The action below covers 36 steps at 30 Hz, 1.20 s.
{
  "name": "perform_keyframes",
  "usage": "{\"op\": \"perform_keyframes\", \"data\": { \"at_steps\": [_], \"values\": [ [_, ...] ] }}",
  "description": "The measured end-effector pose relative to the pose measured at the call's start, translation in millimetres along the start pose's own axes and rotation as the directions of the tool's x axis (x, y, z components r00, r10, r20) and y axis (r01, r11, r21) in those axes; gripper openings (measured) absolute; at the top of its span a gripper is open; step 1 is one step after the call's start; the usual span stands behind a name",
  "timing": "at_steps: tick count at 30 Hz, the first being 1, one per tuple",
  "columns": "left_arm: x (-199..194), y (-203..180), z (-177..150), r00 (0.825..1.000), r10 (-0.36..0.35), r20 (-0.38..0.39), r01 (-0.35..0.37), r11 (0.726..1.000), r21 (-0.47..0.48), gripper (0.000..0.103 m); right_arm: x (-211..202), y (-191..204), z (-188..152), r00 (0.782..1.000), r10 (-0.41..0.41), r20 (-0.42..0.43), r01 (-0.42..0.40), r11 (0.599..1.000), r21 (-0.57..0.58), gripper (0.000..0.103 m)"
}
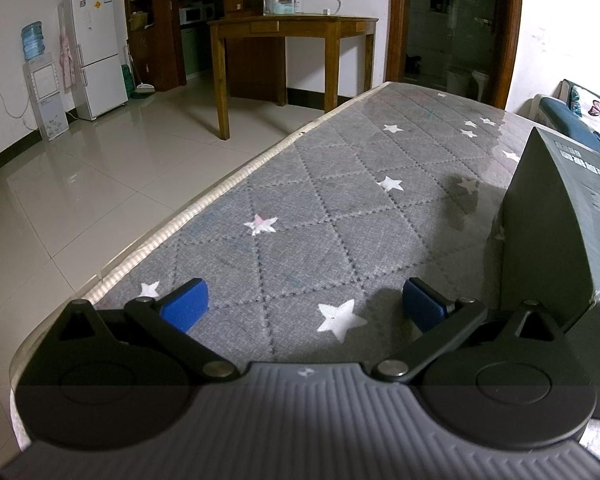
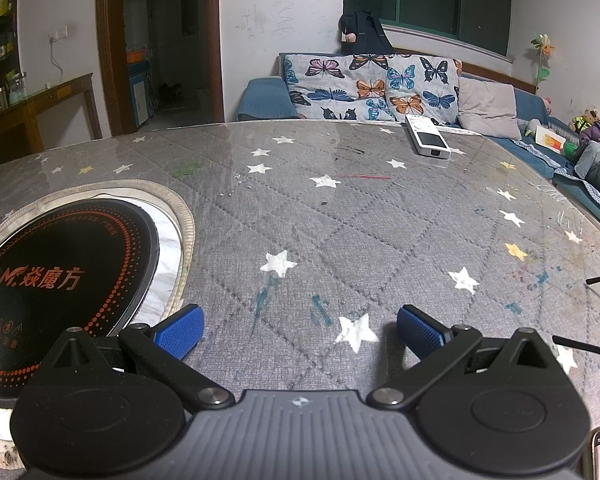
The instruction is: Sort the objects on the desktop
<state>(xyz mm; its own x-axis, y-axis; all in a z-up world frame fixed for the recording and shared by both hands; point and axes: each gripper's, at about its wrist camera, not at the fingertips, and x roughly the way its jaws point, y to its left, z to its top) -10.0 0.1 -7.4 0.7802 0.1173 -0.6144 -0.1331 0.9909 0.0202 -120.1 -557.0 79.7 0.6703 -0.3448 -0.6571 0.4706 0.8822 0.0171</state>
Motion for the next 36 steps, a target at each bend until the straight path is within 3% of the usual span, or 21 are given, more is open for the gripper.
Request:
{"op": "perform_keyframes", "data": {
  "at_steps": [17, 30, 36],
  "values": [
    [-1.3, 3.0, -0.3, 1.0, 0.025, 0.0, -0.025, 0.999, -0.019, 0.103, 0.2, 0.0, -0.1, 1.0, 0.0, 0.0, 0.0, 1.0, 0.0, 0.103],
    [-1.9, 3.6, -0.2, 0.995, 0.095, -0.006, -0.095, 0.993, -0.067, 0.103, 0.3, 0.0, 0.0, 1.0, 0.0, 0.0, 0.0, 1.0, 0.0, 0.103],
    [-2.1, 3.4, 1.2, 0.997, 0.083, -0.005, -0.083, 0.995, -0.061, 0.103, 0.4, 0.0, 0.0, 1.0, 0.0, 0.0, 0.0, 1.0, 0.0, 0.103]
  ]
}}
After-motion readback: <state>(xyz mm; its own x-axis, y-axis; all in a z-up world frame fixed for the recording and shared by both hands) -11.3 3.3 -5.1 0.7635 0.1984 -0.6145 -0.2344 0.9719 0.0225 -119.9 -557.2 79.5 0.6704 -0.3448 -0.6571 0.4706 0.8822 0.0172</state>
